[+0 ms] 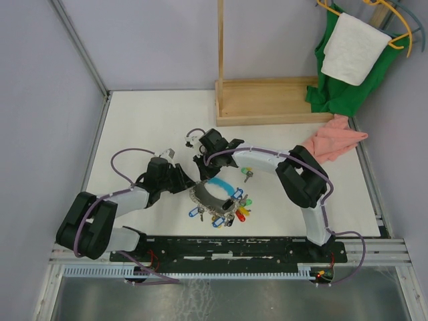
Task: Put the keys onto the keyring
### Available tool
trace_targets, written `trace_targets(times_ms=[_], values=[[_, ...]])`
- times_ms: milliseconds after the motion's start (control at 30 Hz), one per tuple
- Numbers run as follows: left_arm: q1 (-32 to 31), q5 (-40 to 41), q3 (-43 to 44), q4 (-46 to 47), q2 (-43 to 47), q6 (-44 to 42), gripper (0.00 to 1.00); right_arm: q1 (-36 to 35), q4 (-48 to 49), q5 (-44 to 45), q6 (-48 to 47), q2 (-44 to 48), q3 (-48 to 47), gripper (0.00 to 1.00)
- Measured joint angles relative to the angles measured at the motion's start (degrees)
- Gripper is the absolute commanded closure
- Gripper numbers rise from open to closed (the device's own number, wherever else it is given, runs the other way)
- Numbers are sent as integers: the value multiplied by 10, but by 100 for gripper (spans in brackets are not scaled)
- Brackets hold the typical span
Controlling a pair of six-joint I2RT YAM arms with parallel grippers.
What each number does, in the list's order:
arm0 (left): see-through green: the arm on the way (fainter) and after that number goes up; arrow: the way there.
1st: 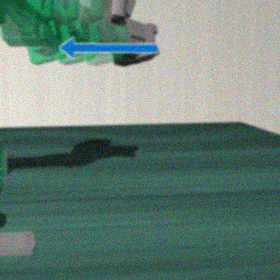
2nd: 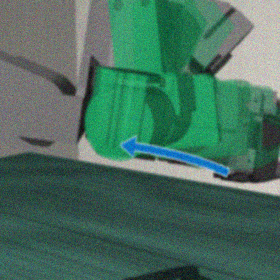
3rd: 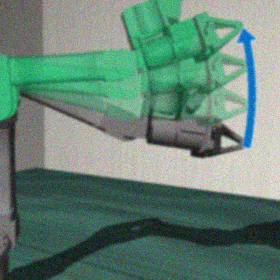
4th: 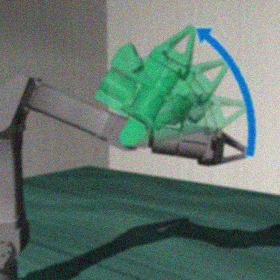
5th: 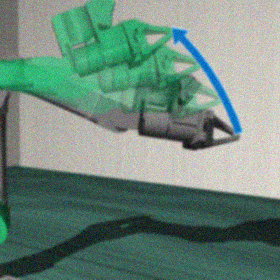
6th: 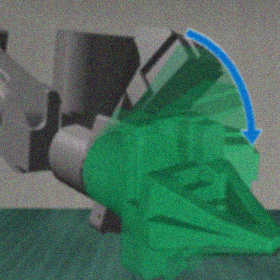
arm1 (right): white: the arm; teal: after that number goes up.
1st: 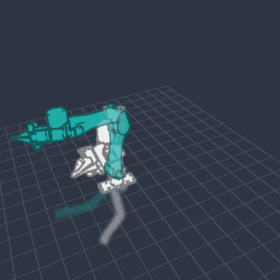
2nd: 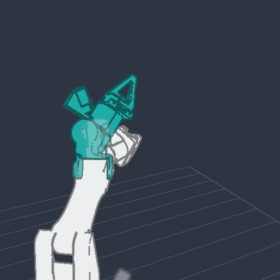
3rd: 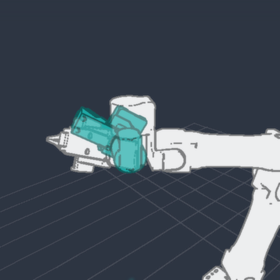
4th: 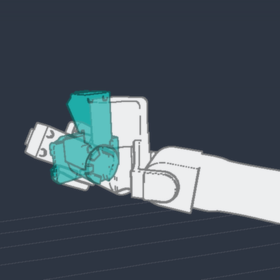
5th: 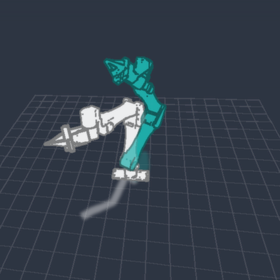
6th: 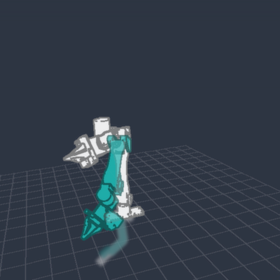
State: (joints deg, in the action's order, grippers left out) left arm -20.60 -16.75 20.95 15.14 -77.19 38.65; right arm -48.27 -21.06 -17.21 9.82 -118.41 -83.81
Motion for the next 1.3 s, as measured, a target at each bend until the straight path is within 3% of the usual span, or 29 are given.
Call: trace_targets(times_ms=[233,500,800,1100,1300], values=[[0,1,0,-13,79,-26,61,3,-69,8,-51,48,-12,99],[0,-3,-21,69,169,-67,59,7,-191,12,-84,50,-56,99],[0,-3,-56,89,191,-95,57,7,-268,30,-104,-25,-122,93],[-18,-16,-63,105,166,-127,52,7,-289,45,-118,-57,-138,67],[-44,-29,-61,125,131,-163,47,8,-257,54,-111,36,-63,53]])
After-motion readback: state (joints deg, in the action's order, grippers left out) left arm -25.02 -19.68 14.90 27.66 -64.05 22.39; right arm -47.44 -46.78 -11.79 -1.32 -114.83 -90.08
